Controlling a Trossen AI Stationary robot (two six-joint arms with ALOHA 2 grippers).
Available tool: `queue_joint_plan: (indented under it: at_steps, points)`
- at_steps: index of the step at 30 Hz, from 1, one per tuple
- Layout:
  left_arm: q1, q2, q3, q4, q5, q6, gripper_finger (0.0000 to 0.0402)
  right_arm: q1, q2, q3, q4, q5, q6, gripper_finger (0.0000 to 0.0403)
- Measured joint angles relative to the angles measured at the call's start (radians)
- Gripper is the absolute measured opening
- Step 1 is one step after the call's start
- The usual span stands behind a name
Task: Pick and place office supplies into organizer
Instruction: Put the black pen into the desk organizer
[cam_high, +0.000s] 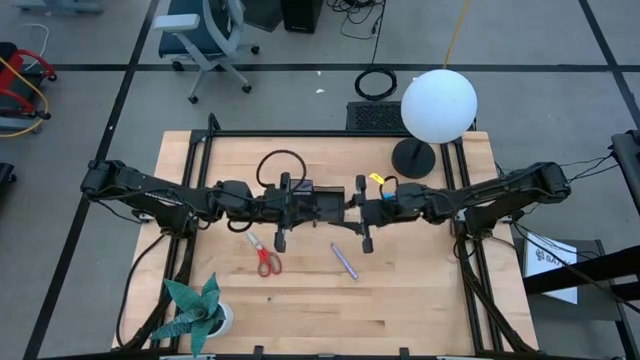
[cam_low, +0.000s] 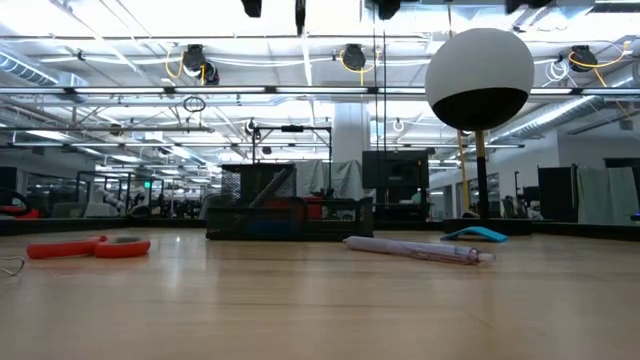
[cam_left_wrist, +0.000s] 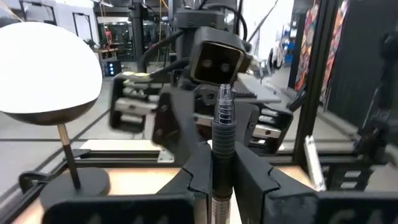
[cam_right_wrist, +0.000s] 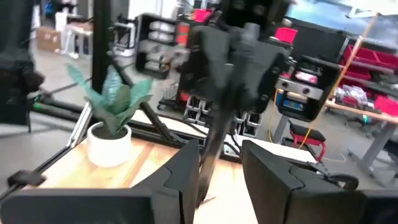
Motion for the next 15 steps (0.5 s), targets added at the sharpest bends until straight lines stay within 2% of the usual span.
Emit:
queue_joint_plan:
  at_steps: [2,6,15]
  points:
    - [0.000,-0.017,0.000,-0.024,-0.005,-0.037,0.0039,0.023,-0.037,0.000,-0.045,0.039,-0.068,0.0114]
    - [-0.006,-0.022,0.000,-0.041,-0.002,-0.086,0.0039,0.089,-0.069,0.000,-0.101,0.185,-0.284,0.0109]
    - [-0.011,-0.013,0.000,-0.054,0.042,-0.220,0.0039,0.234,0.004,0.000,-0.063,0.480,-1.053,0.0109]
